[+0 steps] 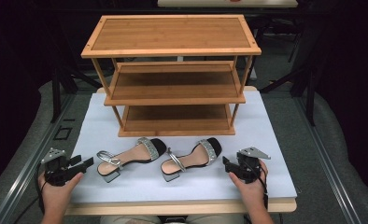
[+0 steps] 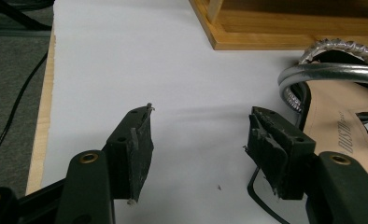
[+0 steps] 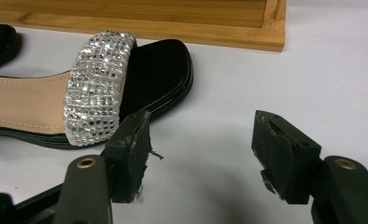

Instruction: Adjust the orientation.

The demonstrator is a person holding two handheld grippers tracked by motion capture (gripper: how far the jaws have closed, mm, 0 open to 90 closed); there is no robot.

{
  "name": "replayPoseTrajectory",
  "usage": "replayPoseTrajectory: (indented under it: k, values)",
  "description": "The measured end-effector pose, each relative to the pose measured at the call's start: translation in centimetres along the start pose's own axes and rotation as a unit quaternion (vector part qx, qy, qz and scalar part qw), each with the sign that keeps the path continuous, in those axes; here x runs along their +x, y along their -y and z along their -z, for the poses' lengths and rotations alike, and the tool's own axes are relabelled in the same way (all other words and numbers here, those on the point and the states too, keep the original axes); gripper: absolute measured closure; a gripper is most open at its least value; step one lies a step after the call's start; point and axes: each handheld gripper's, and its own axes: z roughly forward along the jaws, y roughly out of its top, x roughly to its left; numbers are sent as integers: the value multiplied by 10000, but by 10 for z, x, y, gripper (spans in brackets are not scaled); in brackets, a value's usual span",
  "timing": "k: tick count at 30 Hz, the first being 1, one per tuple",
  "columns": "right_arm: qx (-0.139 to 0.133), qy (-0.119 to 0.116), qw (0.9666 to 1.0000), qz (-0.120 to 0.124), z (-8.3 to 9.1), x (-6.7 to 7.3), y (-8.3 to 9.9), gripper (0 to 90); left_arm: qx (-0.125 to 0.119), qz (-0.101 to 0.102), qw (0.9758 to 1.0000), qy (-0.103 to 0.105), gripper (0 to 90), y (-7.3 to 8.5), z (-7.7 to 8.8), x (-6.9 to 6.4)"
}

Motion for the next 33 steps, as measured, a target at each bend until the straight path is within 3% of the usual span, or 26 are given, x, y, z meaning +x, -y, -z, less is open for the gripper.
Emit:
replayPoseTrajectory:
  k: [8, 13, 20, 21, 23, 26, 27, 28, 30, 33]
  values:
    - [63, -52, 10000, -21, -2, 3, 0, 375, 44, -25, 10000, 16, 399, 0, -1, -2]
    - [34, -76, 10000, -40, 0, 4, 0, 374, -62, -34, 10000, 36, 398, -4, 7, -1]
    - [0, -83, 9998, -152, 3, 2, -1, 372, -255, -69, 9990, 356, 366, -19, 23, -5]
    - [-3, -201, 9997, -153, 3, 0, -1, 372, -284, -41, 9985, 470, 350, -25, 24, -8]
    - [-20, -93, 9998, -194, 4, -1, -1, 372, -230, -42, 9975, 663, 334, -33, 23, -14]
    - [-15, -141, 9995, -271, 4, -3, -1, 371, -116, -286, 9968, 739, 312, -43, 16, -27]
    - [-22, -155, 9995, -276, 4, -3, -1, 370, 104, -560, 9954, 765, 280, -51, 9, -36]
    - [-25, -156, 9995, -278, 5, -3, -1, 370, 182, -669, 9945, 782, 264, -56, 6, -39]
    - [-31, -149, 9995, -275, 5, -4, -1, 370, 257, -747, 9936, 806, 248, -61, 3, -43]
    - [-35, -160, 9994, -291, 5, -5, -1, 370, 461, -978, 9895, 955, 226, -76, -3, -52]
